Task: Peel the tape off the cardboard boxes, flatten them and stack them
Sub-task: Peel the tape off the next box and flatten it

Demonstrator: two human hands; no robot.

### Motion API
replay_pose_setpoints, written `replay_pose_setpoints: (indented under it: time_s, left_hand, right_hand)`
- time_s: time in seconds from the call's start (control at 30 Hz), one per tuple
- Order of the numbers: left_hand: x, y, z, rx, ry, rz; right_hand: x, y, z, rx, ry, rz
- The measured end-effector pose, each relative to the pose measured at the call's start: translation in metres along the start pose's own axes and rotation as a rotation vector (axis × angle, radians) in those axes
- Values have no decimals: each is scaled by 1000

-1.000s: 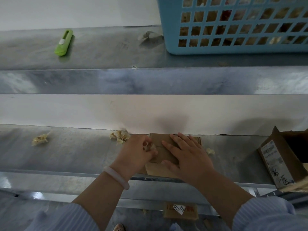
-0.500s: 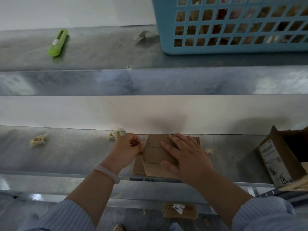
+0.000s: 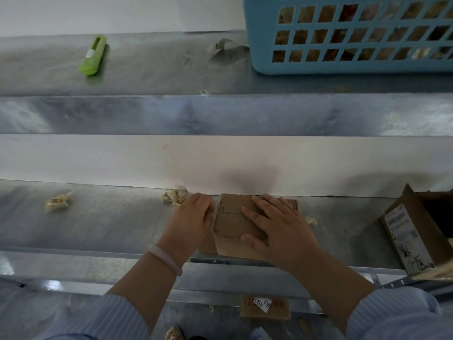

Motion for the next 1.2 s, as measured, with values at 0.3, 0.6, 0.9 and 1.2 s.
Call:
replay_pose_setpoints:
  time_s: [0.3, 0.6, 0.9, 1.2]
  left_hand:
    - [20, 7, -38, 609, -540, -168]
    - [47, 29, -31, 774, -1015, -245]
    - [66, 25, -32, 849, -1121, -242]
    - [53, 14, -30, 407, -783, -168]
  right_hand:
    - [2, -2, 0, 21, -16, 5]
    - [2, -2, 0, 37, -2, -16]
    - [3, 0, 0, 16, 14, -30]
    - [3, -2, -1, 8, 7, -32]
Point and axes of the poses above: each hand's wrist, its own x-axis away from the middle knuckle, its own y-axis out of the palm, z = x × y, the point moved 9 cm from there along -x, towards the middle knuckle, and after that the axes turned 9 degrees about z, right-handed, at the moved point
